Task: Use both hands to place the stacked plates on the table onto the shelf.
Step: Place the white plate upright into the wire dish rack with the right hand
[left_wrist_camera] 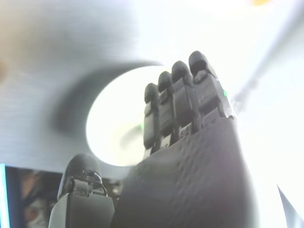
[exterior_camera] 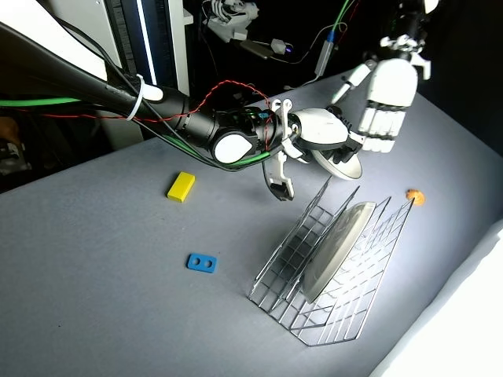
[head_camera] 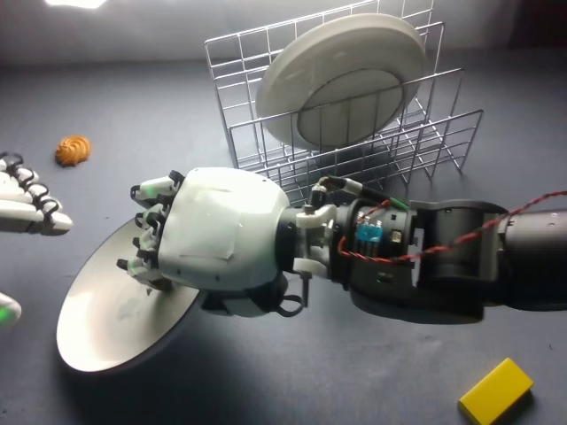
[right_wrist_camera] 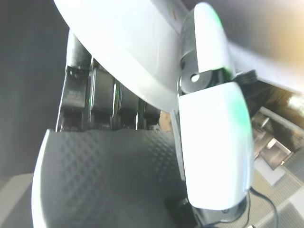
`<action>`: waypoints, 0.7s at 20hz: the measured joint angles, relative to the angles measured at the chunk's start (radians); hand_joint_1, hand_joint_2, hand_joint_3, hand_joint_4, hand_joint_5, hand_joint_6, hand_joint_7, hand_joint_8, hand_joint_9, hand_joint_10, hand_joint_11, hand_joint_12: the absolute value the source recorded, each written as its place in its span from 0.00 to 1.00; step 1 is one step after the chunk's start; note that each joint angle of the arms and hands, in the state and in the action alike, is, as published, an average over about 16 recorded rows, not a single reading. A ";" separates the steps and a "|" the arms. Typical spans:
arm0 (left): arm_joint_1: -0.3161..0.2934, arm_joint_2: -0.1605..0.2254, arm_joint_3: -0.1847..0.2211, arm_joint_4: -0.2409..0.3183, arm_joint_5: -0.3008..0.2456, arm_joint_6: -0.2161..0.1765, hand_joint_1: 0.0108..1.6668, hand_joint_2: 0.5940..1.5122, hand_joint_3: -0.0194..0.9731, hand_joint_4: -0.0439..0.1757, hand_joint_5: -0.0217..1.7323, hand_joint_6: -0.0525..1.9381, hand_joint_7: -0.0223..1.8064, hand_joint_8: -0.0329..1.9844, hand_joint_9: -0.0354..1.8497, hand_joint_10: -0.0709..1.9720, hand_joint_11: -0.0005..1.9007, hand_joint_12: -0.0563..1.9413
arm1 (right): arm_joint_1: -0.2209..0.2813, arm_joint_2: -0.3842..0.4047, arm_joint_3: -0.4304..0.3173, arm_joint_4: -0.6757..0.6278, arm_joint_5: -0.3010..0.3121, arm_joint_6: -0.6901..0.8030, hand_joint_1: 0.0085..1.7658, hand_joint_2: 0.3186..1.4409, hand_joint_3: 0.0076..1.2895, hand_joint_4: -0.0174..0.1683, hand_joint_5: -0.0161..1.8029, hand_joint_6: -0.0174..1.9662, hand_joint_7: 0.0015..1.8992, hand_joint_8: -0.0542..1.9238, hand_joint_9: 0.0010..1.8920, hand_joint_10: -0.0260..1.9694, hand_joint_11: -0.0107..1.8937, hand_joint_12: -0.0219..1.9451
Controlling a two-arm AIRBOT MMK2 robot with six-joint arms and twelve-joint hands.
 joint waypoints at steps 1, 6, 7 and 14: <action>-0.023 0.004 0.005 0.001 0.001 0.000 0.01 0.58 0.03 0.20 0.16 0.03 0.14 0.01 0.13 0.04 0.07 0.10 | 0.000 0.010 -0.013 -0.004 -0.001 0.004 0.66 0.64 0.00 0.11 0.43 0.46 0.46 0.59 0.39 0.53 0.21 0.84; -0.143 0.020 0.033 0.031 0.002 0.000 0.01 0.58 0.03 0.20 0.16 0.04 0.14 0.02 0.13 0.04 0.07 0.10 | 0.008 0.081 -0.094 -0.021 -0.004 0.021 0.66 0.64 0.00 0.15 0.44 0.49 0.47 0.59 0.39 0.53 0.21 0.83; -0.164 0.021 0.037 0.041 0.001 0.000 0.01 0.58 0.03 0.20 0.15 0.04 0.14 0.02 0.13 0.04 0.07 0.10 | 0.011 0.099 -0.113 -0.024 -0.004 0.022 0.66 0.64 0.00 0.16 0.45 0.50 0.47 0.59 0.39 0.53 0.21 0.83; -0.294 0.037 0.063 0.141 -0.009 -0.001 0.00 0.58 0.03 0.20 0.15 0.04 0.14 0.01 0.12 0.04 0.06 0.10 | 0.042 0.229 -0.244 -0.040 -0.003 0.031 0.66 0.64 0.00 0.19 0.48 0.55 0.47 0.58 0.40 0.53 0.22 0.83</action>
